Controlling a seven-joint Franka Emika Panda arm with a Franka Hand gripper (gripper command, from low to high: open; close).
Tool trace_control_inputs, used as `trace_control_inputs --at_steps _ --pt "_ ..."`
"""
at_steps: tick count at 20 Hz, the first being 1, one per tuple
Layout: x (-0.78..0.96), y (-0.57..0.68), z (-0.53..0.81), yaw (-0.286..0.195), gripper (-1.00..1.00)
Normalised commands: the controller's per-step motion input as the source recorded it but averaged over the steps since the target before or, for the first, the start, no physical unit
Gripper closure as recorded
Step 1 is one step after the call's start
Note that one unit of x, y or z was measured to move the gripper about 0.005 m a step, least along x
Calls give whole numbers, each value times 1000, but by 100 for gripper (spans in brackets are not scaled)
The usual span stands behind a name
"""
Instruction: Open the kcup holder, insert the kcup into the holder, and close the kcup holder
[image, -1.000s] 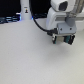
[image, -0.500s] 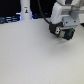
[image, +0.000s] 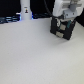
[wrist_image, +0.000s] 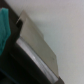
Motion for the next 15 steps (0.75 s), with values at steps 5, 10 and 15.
trace_control_inputs --at_steps 5,10,15 --pt "-522 440 58 109 -100" --pt "31 192 718 32 -100" --pt "99 20 353 -13 -100"
